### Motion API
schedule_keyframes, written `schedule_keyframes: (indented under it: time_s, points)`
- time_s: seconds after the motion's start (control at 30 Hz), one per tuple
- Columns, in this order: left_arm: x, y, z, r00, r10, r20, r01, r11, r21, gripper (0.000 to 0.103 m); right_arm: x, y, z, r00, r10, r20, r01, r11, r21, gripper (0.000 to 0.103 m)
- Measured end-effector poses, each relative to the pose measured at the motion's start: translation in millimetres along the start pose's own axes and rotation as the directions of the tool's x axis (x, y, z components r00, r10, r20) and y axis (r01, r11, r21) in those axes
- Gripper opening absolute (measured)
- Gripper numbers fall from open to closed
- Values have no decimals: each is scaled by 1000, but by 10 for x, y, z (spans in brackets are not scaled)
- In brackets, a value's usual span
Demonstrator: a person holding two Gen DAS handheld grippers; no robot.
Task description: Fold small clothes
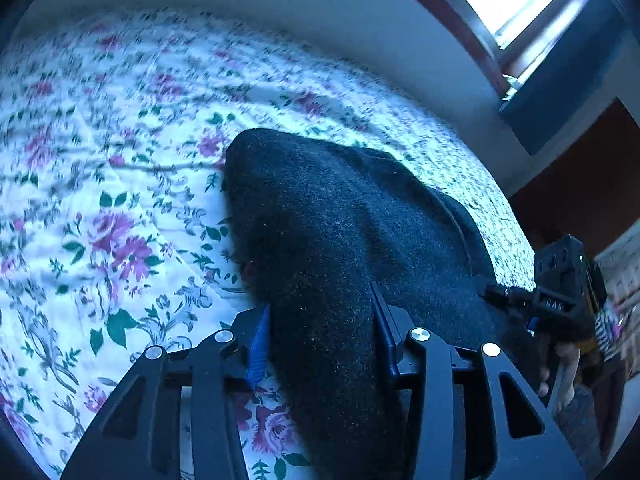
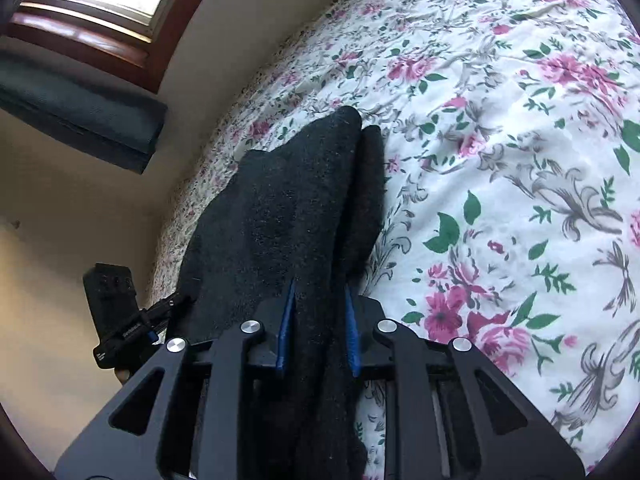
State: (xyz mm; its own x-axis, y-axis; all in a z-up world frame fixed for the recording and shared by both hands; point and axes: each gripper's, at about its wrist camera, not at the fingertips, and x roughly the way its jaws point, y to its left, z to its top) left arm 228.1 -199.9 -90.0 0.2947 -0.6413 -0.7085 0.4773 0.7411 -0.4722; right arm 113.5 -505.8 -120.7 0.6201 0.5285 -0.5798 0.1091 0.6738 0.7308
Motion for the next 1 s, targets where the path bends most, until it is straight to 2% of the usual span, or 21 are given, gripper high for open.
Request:
schedule_keyframes:
  time_s: [0.03, 0.1, 0.17, 0.23, 0.33, 0.37, 0.4, 0.47, 0.5, 0.6, 0.8, 1.0]
  points:
    - [-13, 15, 21, 1000, -10, 1, 10, 1000, -5, 51, -20, 15, 9, 1000, 14, 3, -14, 1000, -2, 21]
    - [-21, 95, 77, 1000, -22, 20, 23, 999, -41, 71, -92, -42, 28, 999, 30, 14, -30, 999, 12, 23]
    - [-1, 194, 142, 999, -13, 42, 16, 997, -81, 74, -150, -110, 64, 999, 24, 48, -25, 999, 27, 28]
    - [37, 278, 208, 998, -51, 45, 56, 991, -124, 75, -180, -163, 136, 996, 28, 79, -32, 999, 43, 30]
    - [106, 274, 290, 998, -50, 38, 54, 990, -127, 75, -120, -193, 243, 997, 36, 65, -39, 998, 48, 34]
    - [137, 260, 315, 998, -46, 35, 50, 991, -120, 74, -62, -168, 293, 998, 46, 46, -48, 998, 35, 36]
    - [164, 242, 339, 999, -25, 39, 29, 993, -115, 56, -32, -152, 321, 998, 47, 38, -48, 999, 25, 37]
    - [237, 212, 351, 1000, -28, 10, 29, 993, -115, 36, 62, -80, 368, 999, 28, 20, -28, 1000, -10, 35]
    - [226, 202, 354, 1000, -15, 23, 18, 994, -112, 30, 95, -42, 375, 1000, 19, 17, -19, 999, -31, 27]
    - [94, 79, 346, 996, 34, 80, -31, 999, -35, 18, 125, 31, 344, 1000, 18, 23, -17, 998, -68, 22]
    - [-221, 144, 343, 987, 52, 152, -45, 998, -51, 15, 128, 359, 380, 996, 69, 57, -59, 985, -160, 21]
    - [-442, 518, 422, 973, 112, 200, -85, 987, -138, 14, 512, 706, 519, 994, 112, 16, -106, 973, -204, 21]
